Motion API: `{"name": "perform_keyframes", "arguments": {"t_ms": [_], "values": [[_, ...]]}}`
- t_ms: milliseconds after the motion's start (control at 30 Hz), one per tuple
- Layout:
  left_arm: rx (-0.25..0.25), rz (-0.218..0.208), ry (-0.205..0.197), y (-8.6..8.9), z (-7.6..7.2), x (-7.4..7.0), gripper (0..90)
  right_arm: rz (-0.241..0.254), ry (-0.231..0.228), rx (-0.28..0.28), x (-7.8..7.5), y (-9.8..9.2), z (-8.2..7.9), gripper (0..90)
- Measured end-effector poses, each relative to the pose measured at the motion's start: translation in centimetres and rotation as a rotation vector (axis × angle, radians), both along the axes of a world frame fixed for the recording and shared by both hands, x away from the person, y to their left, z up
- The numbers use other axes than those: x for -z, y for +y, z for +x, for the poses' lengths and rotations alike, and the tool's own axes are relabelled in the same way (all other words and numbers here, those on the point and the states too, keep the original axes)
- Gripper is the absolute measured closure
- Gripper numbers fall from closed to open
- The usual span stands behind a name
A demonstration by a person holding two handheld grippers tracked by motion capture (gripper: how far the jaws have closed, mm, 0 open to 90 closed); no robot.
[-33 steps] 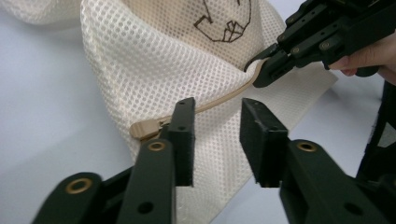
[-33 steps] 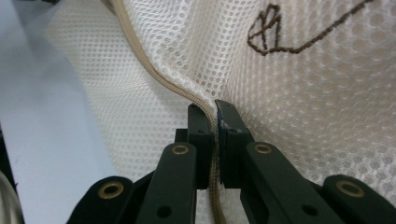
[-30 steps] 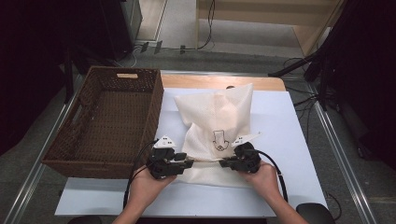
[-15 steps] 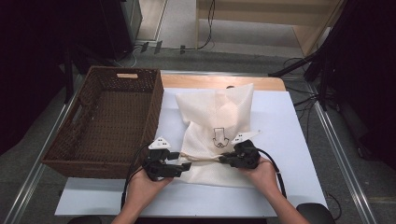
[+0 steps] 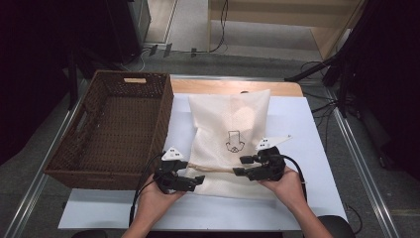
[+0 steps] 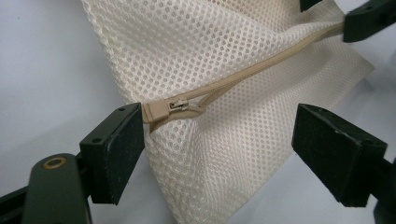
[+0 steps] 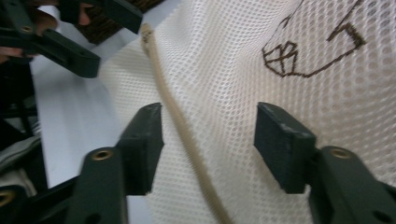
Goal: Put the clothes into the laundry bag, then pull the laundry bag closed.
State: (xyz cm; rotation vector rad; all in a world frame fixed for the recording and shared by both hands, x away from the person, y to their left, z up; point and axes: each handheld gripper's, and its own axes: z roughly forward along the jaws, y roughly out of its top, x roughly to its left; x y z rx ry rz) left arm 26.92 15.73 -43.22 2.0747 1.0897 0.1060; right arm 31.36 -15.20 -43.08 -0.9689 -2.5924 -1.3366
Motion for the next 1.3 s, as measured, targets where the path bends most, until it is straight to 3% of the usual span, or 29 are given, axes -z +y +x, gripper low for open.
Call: {"name": "perform_keyframes", "arguments": {"t_ms": [233, 367, 533, 667, 800, 1133, 1300], "values": [[-0.024, 0.011, 0.005, -0.1, 0.0, 0.3, 14.7, 0.011, -0.033, 0.005, -0.9, -0.1, -0.3, 36.0], [-0.049, -0.001, 0.037, 0.0, 0.1, 1.1, 14.3, 0.0, -0.037, -0.003, -1.0, 0.2, -0.4, 36.5], [-0.073, 0.003, 0.044, 0.0, 0.2, 1.6, 15.0, -0.007, -0.046, -0.007, -1.1, 0.4, -0.4, 37.4], [-0.095, -0.013, 0.072, 0.1, 0.3, 2.3, 19.6, -0.014, -0.045, -0.011, -1.1, 0.5, -0.4, 38.0], [-0.094, -0.006, 0.081, 0.0, 0.5, 2.7, 30.5, -0.021, -0.047, -0.015, -1.1, 0.8, -0.3, 38.6], [-0.059, 0.001, 0.111, -0.1, 1.0, 2.7, 70.2, -0.025, -0.048, -0.023, -1.2, 1.7, -0.3, 40.2], [-0.037, -0.013, 0.093, -0.2, 0.9, 1.8, 81.6, -0.032, -0.05, -0.03, -1.3, 2.3, -0.3, 40.5]]}}
